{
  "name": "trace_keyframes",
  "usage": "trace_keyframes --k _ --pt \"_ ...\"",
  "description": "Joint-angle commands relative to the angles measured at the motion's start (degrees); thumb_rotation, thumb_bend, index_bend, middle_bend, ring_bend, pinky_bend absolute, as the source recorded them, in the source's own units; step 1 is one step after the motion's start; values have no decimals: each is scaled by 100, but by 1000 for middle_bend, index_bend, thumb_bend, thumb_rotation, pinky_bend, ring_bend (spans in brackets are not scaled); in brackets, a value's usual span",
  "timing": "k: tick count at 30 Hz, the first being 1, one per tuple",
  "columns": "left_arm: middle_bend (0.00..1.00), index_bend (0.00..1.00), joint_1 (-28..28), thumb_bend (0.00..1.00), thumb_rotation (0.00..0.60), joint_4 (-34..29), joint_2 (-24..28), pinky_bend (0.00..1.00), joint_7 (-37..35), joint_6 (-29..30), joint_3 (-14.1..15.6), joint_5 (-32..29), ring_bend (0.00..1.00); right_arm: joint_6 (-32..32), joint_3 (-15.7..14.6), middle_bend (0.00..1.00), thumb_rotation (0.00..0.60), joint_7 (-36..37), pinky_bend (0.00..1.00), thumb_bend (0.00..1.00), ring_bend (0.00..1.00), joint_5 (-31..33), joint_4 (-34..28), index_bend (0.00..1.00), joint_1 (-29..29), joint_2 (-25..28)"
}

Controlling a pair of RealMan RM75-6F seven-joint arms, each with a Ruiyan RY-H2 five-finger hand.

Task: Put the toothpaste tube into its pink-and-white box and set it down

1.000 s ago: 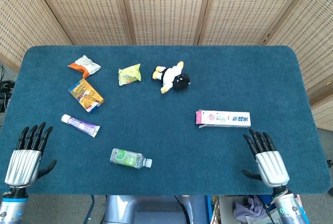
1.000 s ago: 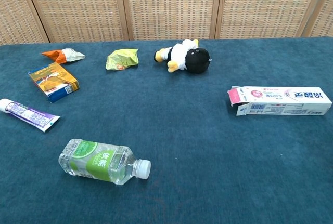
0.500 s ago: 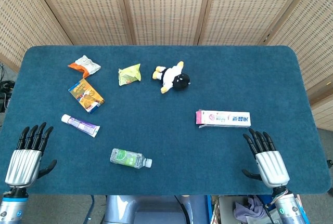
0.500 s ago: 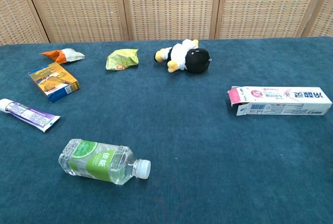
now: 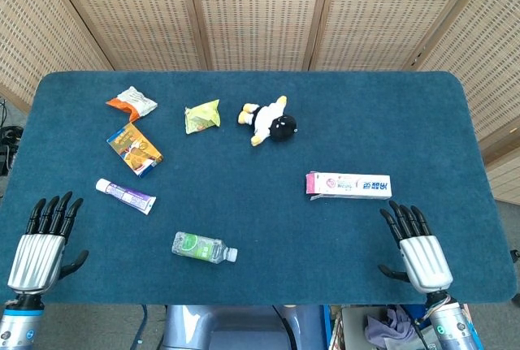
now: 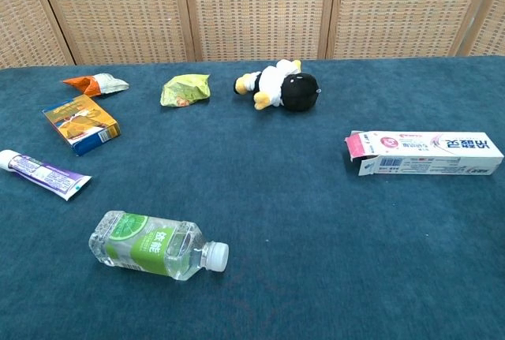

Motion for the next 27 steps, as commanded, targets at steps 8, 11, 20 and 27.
trace_keyframes --k 8,11,20,27 --pt "8 0 -236 230 600 18 90 16 -21 -110 -239 32 0 -9 16 0 600 17 0 38 0 48 8 20 -4 -4" --pt "37 7 -407 230 600 -29 276 76 102 -331 -359 -63 0 -4 17 0 600 13 0 37 0 44 25 20 -5 -15" --pt "139 152 -1149 238 600 121 848 155 28 -1605 -664 -725 92 -31 19 0 600 20 0 38 0 65 56 20 3 -39" --pt "210 250 -1641 239 600 693 853 208 -55 -2295 -749 -982 165 -70 13 0 600 -38 0 38 0 79 92 20 16 -76"
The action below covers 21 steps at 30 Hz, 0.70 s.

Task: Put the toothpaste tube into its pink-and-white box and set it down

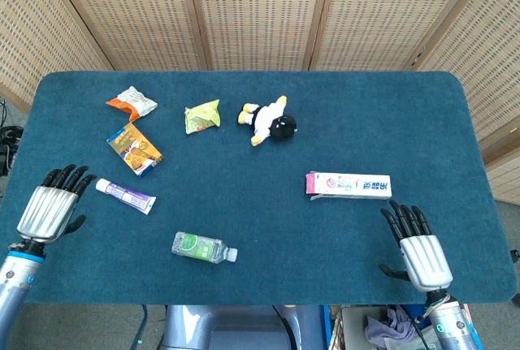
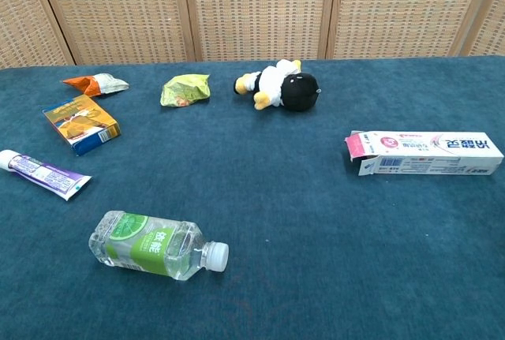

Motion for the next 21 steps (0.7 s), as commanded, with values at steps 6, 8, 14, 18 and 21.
trace_keyframes --k 6,8,14,18,21 --pt "283 337 -616 239 600 800 -182 250 37 -822 -69 -349 223 -19 10 0 600 -49 0 38 0 40 39 20 3 -38" --pt "297 357 -706 239 600 927 -262 259 129 -940 -59 -441 234 -30 18 0 600 -51 0 38 0 60 55 20 7 -48" --pt "305 369 -887 239 600 1322 -559 264 231 -1235 -28 -782 242 -50 26 0 600 -53 0 38 0 87 84 20 15 -64" --pt "305 369 -1032 239 600 1724 -805 265 360 -1492 29 -985 242 -46 34 0 600 -46 0 38 0 105 94 20 13 -65" --pt "305 369 -1139 239 600 1943 -952 265 478 -1642 48 -1127 242 -51 37 0 600 -42 0 38 0 114 102 20 15 -63"
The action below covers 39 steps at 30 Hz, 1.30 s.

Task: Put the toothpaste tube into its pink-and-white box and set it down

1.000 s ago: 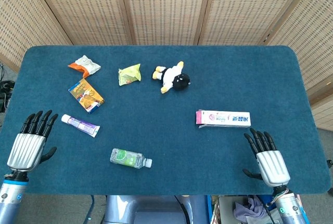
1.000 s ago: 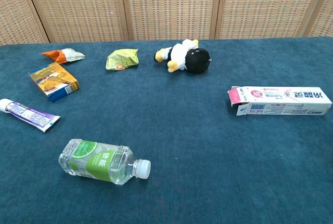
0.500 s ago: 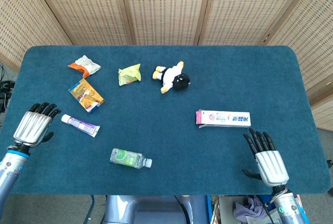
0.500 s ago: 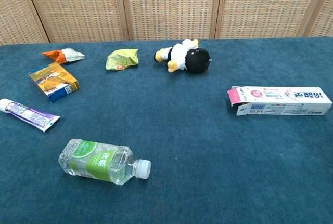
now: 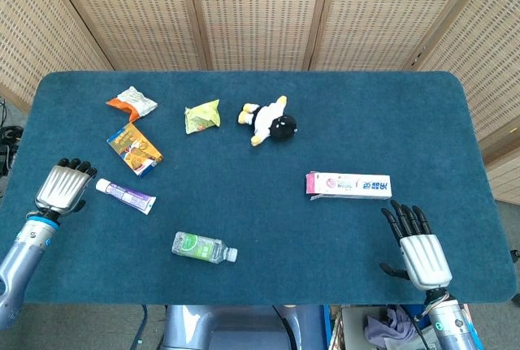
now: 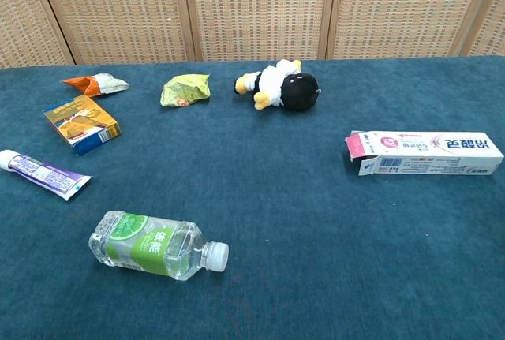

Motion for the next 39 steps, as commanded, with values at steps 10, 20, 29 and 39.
trace_keyframes --k 10,20,29,39 --pt "297 369 -417 239 600 692 -644 264 414 -412 106 -417 242 -27 14 0 600 -25 0 39 0 64 38 20 4 -17" --pt "297 369 -592 239 600 925 -933 265 555 -502 153 -604 241 -5 34 0 600 22 0 37 0 98 44 20 -5 1" --pt "297 369 -710 239 600 1128 -1144 265 689 -621 193 -778 241 2 51 0 600 54 0 38 0 131 57 20 -9 18" --pt "297 369 -841 239 600 1378 -1409 264 836 -727 214 -1052 241 22 61 0 600 90 0 38 0 126 88 20 -8 12"
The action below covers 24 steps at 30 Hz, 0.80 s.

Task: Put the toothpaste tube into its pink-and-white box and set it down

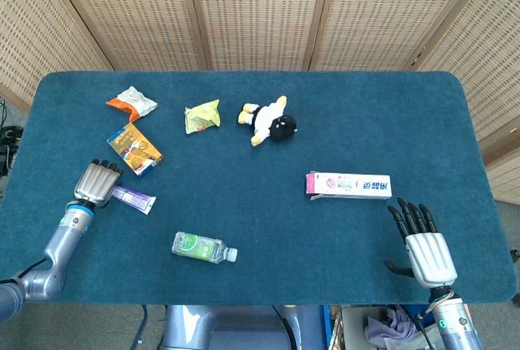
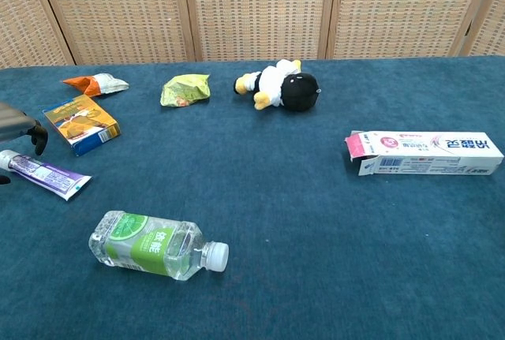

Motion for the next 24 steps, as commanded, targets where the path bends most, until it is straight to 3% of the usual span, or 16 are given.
trace_keyframes --k 1,4,9,15,24 --pt "297 369 -28 239 600 58 -63 265 31 -24 31 -46 241 15 7 0 600 13 0 38 0 -9 11 20 1 -13" --pt "315 397 -42 239 600 110 -122 281 55 -27 63 -68 251 19 2 0 600 73 0 38 0 -26 8 20 3 -19" --pt "493 577 -33 239 600 215 -236 393 -8 75 115 -13 397 32 2 0 600 110 0 38 0 -44 27 20 5 -19" --pt "635 730 11 238 600 342 -355 479 -99 276 149 103 516 61 4 0 600 139 0 39 0 -60 25 20 -2 -13" --pt "660 758 71 239 600 107 -85 491 -537 930 171 743 536 27 -7 0 600 131 0 38 0 -62 34 20 12 -26"
